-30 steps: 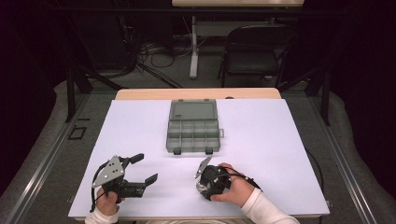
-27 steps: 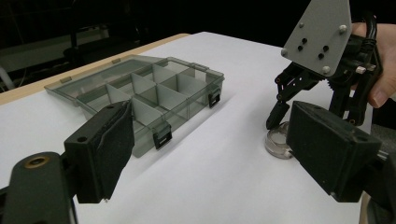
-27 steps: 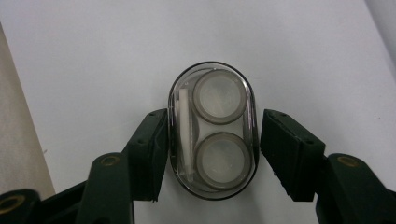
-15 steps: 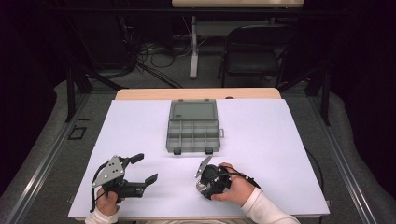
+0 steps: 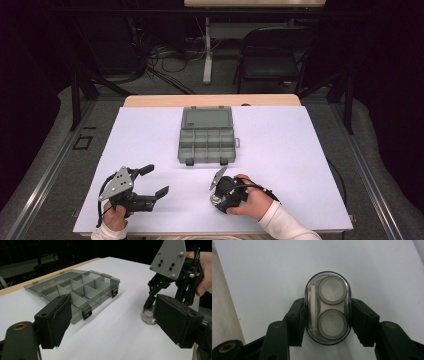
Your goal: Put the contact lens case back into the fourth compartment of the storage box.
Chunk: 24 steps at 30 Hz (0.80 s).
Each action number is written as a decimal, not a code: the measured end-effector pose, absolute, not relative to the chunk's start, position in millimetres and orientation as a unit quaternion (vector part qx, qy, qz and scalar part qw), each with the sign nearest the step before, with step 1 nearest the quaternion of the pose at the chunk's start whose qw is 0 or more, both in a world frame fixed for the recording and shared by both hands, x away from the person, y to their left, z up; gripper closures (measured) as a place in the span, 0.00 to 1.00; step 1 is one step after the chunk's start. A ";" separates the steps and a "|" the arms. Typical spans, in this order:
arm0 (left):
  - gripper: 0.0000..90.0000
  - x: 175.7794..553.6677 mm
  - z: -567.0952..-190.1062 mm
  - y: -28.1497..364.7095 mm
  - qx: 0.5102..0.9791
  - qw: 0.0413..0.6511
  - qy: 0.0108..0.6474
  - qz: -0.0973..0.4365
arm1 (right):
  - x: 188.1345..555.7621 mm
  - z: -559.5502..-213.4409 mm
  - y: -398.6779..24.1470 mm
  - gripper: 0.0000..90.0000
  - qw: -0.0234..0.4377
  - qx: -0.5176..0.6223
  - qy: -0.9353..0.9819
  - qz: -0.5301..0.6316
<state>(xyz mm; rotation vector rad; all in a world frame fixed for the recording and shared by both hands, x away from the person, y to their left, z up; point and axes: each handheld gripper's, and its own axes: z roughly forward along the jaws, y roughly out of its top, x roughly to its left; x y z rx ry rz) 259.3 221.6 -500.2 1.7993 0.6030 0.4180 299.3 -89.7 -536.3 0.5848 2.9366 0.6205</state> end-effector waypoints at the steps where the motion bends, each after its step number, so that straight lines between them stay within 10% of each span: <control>1: 0.18 259.3 -500.2 221.6 0.765 0.564 0.256 0.178 | 299.3 -536.3 -89.7 0.54 0.042 0.191 0.959 0.203; 24: 0.18 259.7 -500.4 221.5 0.765 0.563 0.256 0.178 | 300.2 -530.3 -92.3 0.54 0.045 0.193 0.957 0.210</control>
